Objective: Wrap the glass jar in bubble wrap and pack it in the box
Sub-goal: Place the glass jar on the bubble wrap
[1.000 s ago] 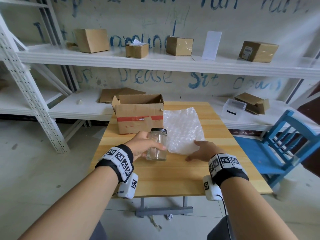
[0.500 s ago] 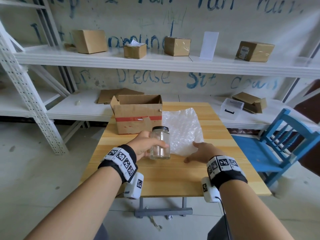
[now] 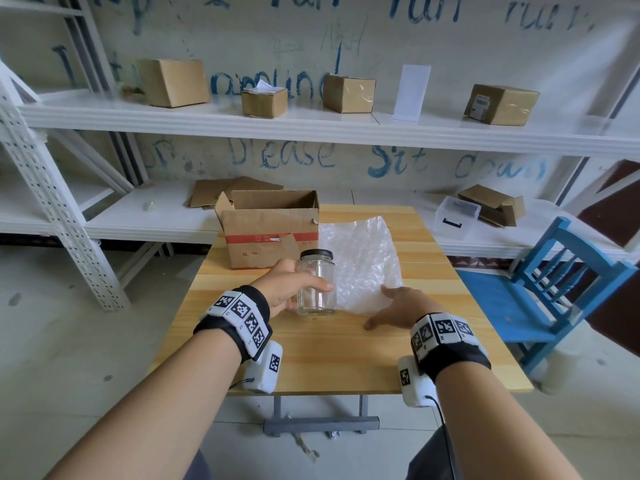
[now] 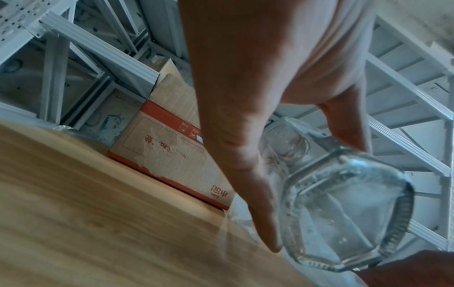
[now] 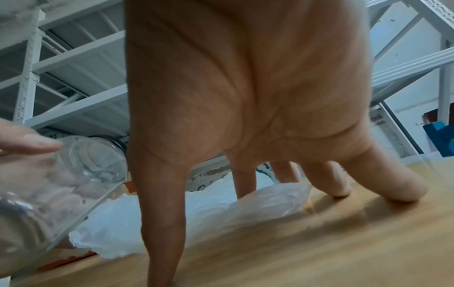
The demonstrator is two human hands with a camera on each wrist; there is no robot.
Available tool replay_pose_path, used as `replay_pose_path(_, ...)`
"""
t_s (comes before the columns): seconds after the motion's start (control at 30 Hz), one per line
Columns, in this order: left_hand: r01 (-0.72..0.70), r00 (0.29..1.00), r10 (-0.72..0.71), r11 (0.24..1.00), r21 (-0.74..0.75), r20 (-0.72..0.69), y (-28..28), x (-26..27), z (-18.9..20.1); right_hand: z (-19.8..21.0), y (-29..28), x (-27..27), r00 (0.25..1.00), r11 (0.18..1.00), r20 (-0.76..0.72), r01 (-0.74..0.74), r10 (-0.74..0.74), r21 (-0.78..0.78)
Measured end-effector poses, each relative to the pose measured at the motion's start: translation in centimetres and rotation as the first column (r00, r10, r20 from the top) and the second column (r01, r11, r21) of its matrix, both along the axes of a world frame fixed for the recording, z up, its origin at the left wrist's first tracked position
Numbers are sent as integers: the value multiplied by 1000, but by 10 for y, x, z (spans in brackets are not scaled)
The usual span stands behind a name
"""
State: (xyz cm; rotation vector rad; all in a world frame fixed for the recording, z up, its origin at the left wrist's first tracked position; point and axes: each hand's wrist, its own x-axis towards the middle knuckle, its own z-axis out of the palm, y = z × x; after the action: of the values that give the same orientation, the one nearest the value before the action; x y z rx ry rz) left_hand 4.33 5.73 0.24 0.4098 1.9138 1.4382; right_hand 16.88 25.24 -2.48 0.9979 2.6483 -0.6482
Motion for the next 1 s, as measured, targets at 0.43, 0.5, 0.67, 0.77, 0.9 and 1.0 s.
replay_pose_path(0.43, -34, 999, 34, 999, -13, 6, -10, -7, -9, 0, -3, -3, 999, 999, -28, 31, -30, 38)
replay_pose_path(0.5, -52, 999, 52, 999, -6, 13, -13, -10, -10, -3, -1, -8, 991, 995, -108, 88, -83, 39)
replay_pose_path(0.67, -81, 996, 80, 997, 15, 39, -19, -14, -9, 10, -4, -7, 961, 994, -252, 109, -113, -28)
replay_pose_path(0.77, -84, 996, 84, 996, 8, 30, -20, -16, -11, 21, -4, 2, 958, 995, -271, 73, -90, -74)
replay_pose_path(0.9, -74, 997, 74, 997, 7, 30, -20, -13, -10, 27, -5, 11, 939, 987, -322, 75, -118, -141)
replay_pose_path(1.0, -73, 996, 71, 997, 37, 57, -17, -11, -7, 32, -8, 19, 932, 971, -341, 45, -125, -233)
